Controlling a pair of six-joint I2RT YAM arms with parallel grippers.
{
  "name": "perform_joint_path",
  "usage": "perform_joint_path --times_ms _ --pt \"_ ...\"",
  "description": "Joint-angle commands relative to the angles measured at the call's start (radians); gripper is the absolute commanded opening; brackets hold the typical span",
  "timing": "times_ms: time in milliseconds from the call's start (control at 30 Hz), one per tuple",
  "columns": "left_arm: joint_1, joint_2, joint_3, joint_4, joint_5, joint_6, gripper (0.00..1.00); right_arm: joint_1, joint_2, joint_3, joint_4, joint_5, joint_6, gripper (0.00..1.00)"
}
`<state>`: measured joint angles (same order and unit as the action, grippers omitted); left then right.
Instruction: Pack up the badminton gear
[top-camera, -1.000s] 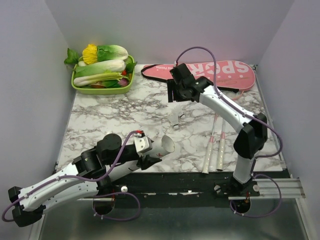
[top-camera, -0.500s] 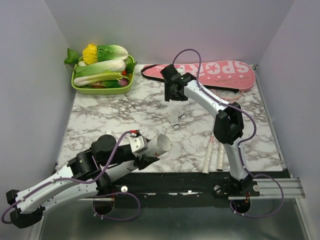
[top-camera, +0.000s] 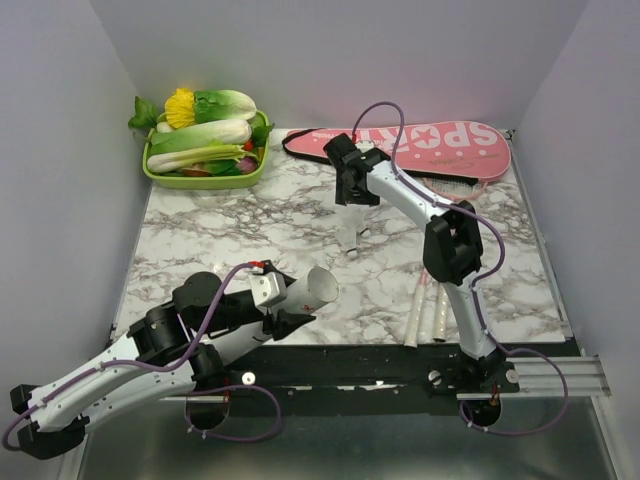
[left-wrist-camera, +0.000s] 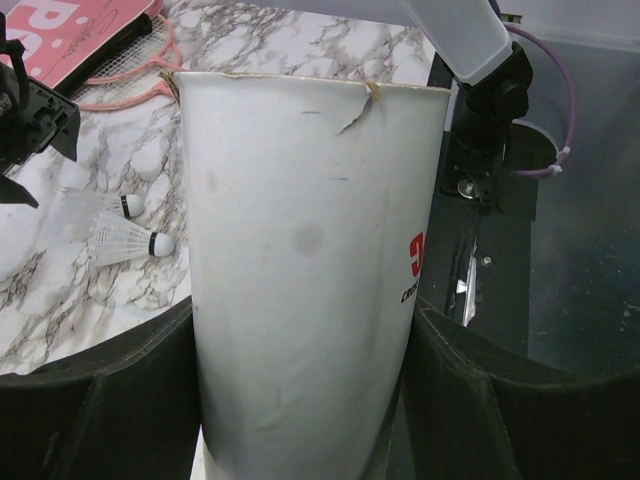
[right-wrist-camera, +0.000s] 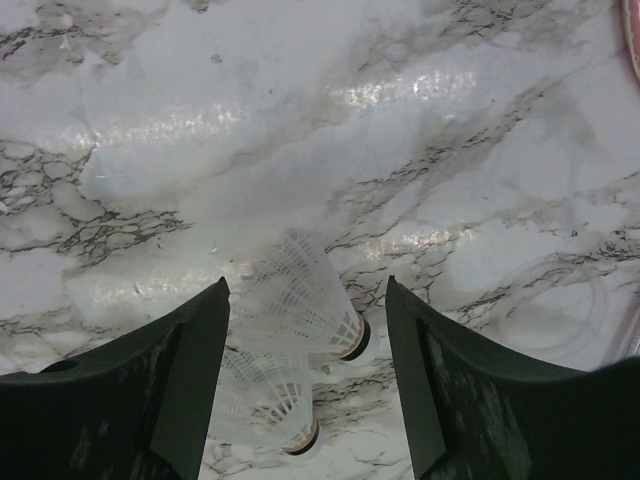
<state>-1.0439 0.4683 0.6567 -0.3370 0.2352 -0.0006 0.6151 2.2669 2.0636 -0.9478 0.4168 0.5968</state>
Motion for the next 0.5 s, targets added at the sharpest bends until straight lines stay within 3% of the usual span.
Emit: perform_joint_path --times_ms 0,233,333,467 --pt "0.005 -0.011 0.021 0.026 0.004 -0.038 0.00 -0.028 0.037 0.003 -0.035 0.053 0.043 0.72" --pt "0.005 -0.017 0.020 0.029 0.007 -0.036 0.00 -0.029 0.051 -0.037 -0.029 0.024 0.052 0.65" --pt "0.005 -0.014 0.023 0.029 0.007 -0.036 0.00 -0.029 0.048 -0.054 -0.019 0.002 0.054 0.57" --pt "0.007 -0.010 0.020 0.026 0.004 -0.032 0.00 -0.029 0.029 -0.106 0.003 -0.035 0.054 0.35"
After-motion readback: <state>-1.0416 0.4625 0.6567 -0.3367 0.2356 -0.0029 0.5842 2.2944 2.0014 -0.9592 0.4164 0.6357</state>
